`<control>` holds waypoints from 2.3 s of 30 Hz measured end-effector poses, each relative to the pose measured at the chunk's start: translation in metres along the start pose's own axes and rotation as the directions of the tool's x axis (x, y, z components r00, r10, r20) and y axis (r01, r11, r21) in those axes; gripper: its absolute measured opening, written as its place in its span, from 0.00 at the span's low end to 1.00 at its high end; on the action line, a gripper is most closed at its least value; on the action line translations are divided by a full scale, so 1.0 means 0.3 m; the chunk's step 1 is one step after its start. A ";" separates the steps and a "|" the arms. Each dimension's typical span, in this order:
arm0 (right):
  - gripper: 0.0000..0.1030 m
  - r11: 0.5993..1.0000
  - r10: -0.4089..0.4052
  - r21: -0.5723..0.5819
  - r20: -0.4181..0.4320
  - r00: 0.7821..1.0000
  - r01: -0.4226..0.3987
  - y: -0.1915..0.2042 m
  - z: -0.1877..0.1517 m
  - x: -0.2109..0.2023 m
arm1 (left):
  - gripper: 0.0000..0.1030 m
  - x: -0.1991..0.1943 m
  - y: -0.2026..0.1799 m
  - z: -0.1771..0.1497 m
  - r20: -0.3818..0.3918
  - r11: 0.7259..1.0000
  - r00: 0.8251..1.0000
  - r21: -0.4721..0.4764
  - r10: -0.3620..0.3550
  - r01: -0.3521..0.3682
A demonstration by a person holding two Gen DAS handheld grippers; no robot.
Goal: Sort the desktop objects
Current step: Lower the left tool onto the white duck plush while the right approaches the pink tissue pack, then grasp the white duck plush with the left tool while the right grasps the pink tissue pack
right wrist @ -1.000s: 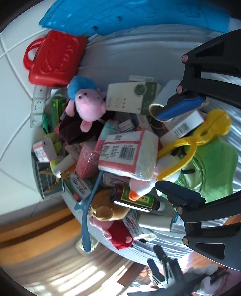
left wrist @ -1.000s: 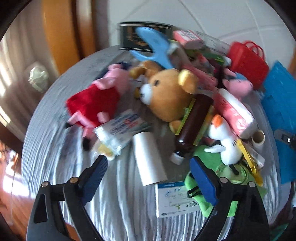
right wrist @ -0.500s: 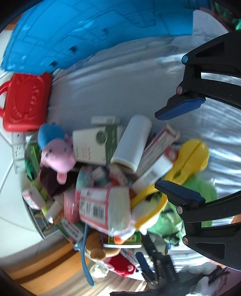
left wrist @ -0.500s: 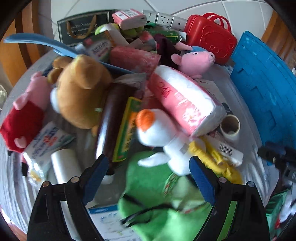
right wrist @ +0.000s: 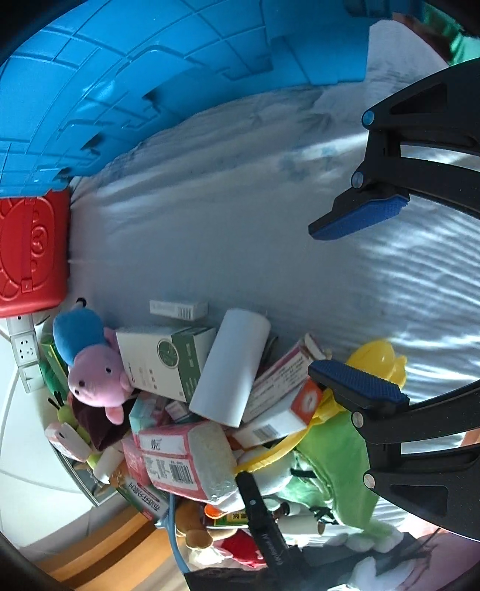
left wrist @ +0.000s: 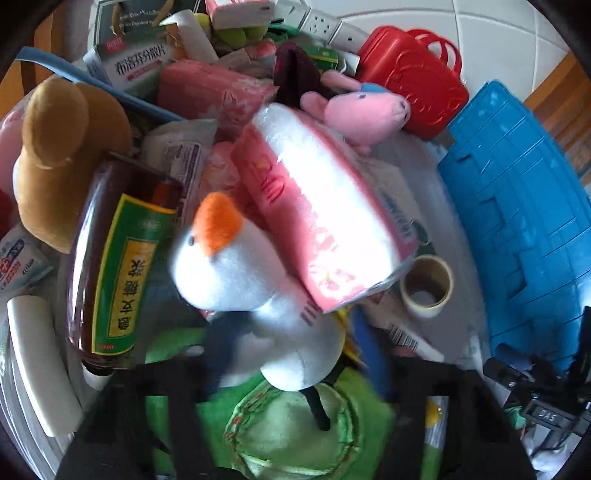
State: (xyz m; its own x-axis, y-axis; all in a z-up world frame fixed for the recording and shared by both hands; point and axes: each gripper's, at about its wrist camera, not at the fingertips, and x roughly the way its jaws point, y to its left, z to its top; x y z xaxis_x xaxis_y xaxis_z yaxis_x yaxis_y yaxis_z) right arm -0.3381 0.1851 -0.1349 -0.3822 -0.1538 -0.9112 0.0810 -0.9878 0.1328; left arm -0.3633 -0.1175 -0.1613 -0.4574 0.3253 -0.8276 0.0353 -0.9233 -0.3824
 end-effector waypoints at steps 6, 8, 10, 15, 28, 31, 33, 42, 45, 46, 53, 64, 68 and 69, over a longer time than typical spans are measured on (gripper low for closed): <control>0.66 0.999 0.038 -0.011 -0.008 0.999 -0.038 0.022 0.011 0.027 | 0.29 -0.080 0.041 -0.023 0.029 0.999 0.999 0.020 0.043 -0.044; 0.66 0.998 0.055 -0.024 -0.012 0.998 -0.055 0.046 0.015 0.037 | 0.18 -0.126 0.039 -0.025 0.065 0.994 0.993 0.052 0.094 -0.097; 0.66 0.997 0.070 -0.039 -0.015 0.997 -0.070 0.075 0.022 0.045 | 0.17 -0.174 0.052 -0.023 0.092 0.986 0.986 0.078 0.139 -0.146; 0.66 0.993 0.097 -0.071 -0.017 0.995 -0.098 0.149 0.045 0.056 | 0.17 -0.208 0.113 -0.017 0.069 0.998 0.996 0.010 0.063 -0.063; 0.70 0.991 0.084 -0.100 -0.017 0.996 -0.085 0.165 0.092 0.068 | 0.50 0.013 0.081 0.044 -0.022 0.995 1.000 -0.105 -0.002 0.000; 0.77 0.994 0.077 -0.074 0.001 0.997 -0.076 0.123 0.137 0.077 | 0.36 -0.010 0.077 0.049 0.000 0.995 1.000 -0.096 -0.004 0.004; 0.81 0.996 0.078 -0.049 0.012 0.997 -0.078 0.093 0.175 0.082 | 0.34 -0.041 0.072 0.049 0.015 0.997 0.999 -0.063 0.033 -0.032; 0.81 0.978 0.153 -0.141 -0.008 0.988 -0.152 0.199 0.332 0.107 | 0.31 -0.132 0.120 0.087 0.089 0.967 0.965 0.042 0.246 -0.250; 0.91 0.947 0.214 -0.239 -0.032 0.976 -0.215 0.339 0.371 0.104 | 0.31 -0.121 0.127 0.104 0.087 0.969 0.967 0.044 0.241 -0.245; 0.94 0.940 0.216 -0.263 -0.037 0.976 -0.218 0.372 0.383 0.107 | 0.31 -0.115 0.128 0.107 0.082 0.969 0.968 0.045 0.237 -0.242; 0.96 0.904 0.215 -0.344 -0.150 0.965 -0.254 0.534 0.455 0.229 | 0.31 -0.079 0.112 0.134 0.062 0.968 0.970 0.074 0.237 -0.241; 0.81 0.908 0.157 -0.361 -0.179 0.971 -0.214 0.585 0.421 0.313 | 0.28 -0.095 0.107 0.133 0.061 0.972 0.978 0.112 0.201 -0.206; 0.81 0.905 0.183 -0.371 -0.099 0.978 -0.207 0.571 0.401 0.194 | 0.28 -0.163 0.081 0.129 0.108 0.974 0.977 0.117 0.183 -0.195; 0.81 0.905 0.177 -0.379 -0.075 0.981 -0.193 0.571 0.397 0.167 | 0.28 -0.186 0.069 0.131 0.124 0.974 0.977 0.121 0.175 -0.190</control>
State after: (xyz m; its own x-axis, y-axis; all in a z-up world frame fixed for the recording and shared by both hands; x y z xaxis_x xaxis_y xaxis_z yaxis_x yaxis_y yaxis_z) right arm -0.4529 0.0054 -0.1113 -0.2914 -0.3242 -0.9000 0.4954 -0.8559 0.1480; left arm -0.3718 -0.1627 -0.1068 -0.5504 0.1307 -0.8246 0.0136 -0.9861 -0.1654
